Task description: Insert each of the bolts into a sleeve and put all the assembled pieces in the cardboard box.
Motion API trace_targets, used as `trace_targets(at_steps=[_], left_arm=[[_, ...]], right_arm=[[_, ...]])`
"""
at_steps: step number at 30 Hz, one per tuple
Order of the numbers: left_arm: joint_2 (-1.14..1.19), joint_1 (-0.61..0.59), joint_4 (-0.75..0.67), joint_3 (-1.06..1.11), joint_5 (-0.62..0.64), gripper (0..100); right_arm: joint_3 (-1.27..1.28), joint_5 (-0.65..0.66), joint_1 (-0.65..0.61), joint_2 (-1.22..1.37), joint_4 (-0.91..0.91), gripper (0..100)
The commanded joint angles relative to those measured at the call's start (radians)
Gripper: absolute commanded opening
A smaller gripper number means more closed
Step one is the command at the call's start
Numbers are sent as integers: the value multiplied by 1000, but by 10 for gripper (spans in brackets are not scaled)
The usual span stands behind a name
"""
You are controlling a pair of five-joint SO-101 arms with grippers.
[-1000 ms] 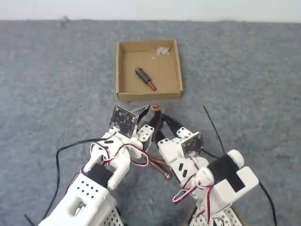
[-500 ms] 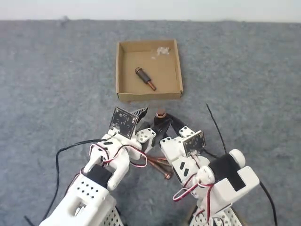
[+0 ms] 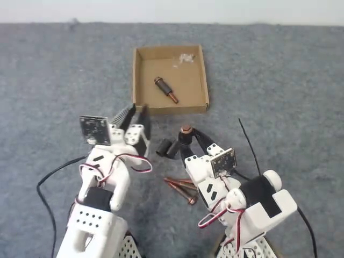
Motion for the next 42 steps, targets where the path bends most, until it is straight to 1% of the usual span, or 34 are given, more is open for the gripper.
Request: trace_targets(at_steps=[1,6,9,11,13,16,20,28,33,38,42], left_arm=[[-26,-81,-23,2,11,15],[-31,-152,-23,125,6,12],[-23,-222,2,160,5,12],[-29,-273,57,159,5,12],[-29,-292,98,159,5,12],[-26,-287,146,159,3,12],[-23,-285,152,159,-74,12],[-21,-293,155,145,-75,12],[-21,-293,258,97,-77,12],[-21,-293,272,94,-80,12],[-21,-293,273,94,-80,12]], right_arm=[[-26,-9,16,-33,-2,6],[-17,-2,18,-33,-1,6],[-2,6,18,-33,-1,6],[3,55,18,-35,-1,6],[5,110,19,-35,-1,6],[5,130,19,-35,28,6],[-5,133,19,-42,74,6],[-5,135,28,-44,73,6],[-21,137,25,-44,87,6],[-66,137,28,-44,191,6],[-74,137,30,-45,216,6]])
